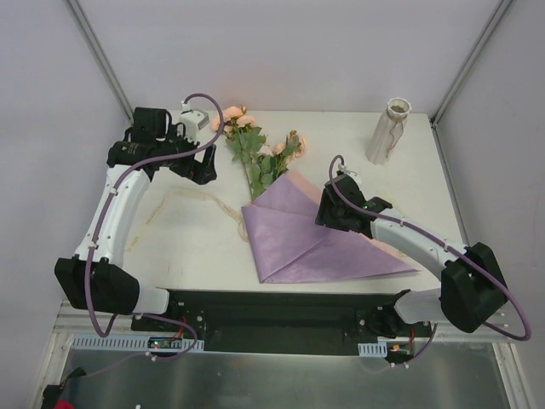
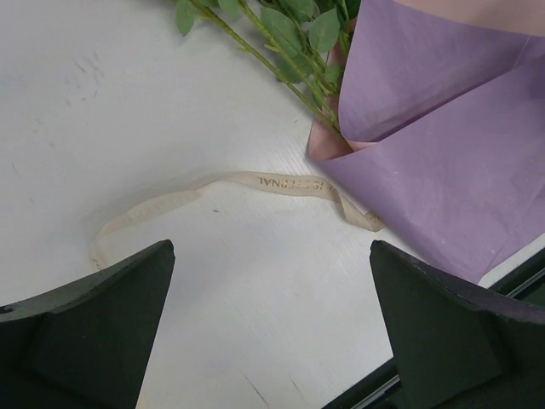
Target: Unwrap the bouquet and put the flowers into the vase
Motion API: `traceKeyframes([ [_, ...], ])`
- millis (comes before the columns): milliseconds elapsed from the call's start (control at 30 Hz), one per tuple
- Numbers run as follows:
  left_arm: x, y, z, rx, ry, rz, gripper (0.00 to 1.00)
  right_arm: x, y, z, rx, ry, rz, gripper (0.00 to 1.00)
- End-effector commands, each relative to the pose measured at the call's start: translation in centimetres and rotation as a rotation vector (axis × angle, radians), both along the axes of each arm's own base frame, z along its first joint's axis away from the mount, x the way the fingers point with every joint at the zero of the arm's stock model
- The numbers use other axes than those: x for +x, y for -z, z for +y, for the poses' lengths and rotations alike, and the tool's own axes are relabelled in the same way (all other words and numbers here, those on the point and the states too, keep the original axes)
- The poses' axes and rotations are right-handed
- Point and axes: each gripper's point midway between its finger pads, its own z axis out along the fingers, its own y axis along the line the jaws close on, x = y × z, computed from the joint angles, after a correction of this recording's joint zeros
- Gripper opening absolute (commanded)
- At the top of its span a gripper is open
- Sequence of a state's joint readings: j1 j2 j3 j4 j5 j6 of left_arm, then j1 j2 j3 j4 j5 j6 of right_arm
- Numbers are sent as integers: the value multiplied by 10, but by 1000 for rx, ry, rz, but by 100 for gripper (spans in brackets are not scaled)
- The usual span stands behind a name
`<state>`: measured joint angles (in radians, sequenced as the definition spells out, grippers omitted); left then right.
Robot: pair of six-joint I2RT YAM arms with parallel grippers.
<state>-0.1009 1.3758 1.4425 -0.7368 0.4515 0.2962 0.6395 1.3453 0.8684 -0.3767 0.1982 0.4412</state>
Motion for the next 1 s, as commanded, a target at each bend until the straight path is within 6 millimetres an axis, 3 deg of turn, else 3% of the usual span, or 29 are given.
traceKeyframes([
  [0,-16,-14,2,-16,-10,-19,99,13,-9,14,108,12,-41,45],
  [100,-20,-14,4,-6,-18,-24,99,18,-19,21,133,3,-64,24],
  [200,-22,-15,6,-1,-24,-31,99,20,-27,24,148,-3,-73,14],
  [300,-25,-21,6,-2,-31,-44,99,24,-48,37,202,-36,-105,4],
  [333,-24,-22,7,-2,-35,-49,99,28,-63,44,227,-48,-131,1],
  [433,-24,-29,9,-1,-51,-64,99,26,-82,63,224,-107,-160,1],
  [467,-23,-31,10,2,-60,-71,99,30,-102,75,249,-129,-197,1],
  [533,-21,-33,16,21,-92,-79,99,23,-108,97,248,-193,-194,1],
  [567,-20,-35,18,24,-110,-83,99,21,-130,116,280,-237,-225,1],
  [633,-16,-38,25,41,-154,-95,99,21,-134,139,286,-279,-223,1],
  [667,-14,-41,32,55,-202,-104,99,17,-154,158,316,-322,-253,1],
  [700,-11,-45,38,61,-239,-117,99,16,-160,170,324,-347,-261,1],
  [767,-7,-57,53,56,-338,-139,99,10,-154,201,335,-406,-239,1],
  [800,-6,-62,58,48,-367,-147,99,13,-174,216,375,-423,-266,1],
  [833,-7,-68,61,34,-391,-159,99,13,-160,234,373,-447,-237,1],
  [900,-9,-81,70,30,-425,-194,99,7,-179,265,431,-490,-250,1],
  [933,-13,-90,74,25,-445,-220,99,8,-166,280,426,-501,-225,1],
  [967,-16,-96,76,24,-454,-240,99,-1,-166,295,453,-540,-208,1],
])
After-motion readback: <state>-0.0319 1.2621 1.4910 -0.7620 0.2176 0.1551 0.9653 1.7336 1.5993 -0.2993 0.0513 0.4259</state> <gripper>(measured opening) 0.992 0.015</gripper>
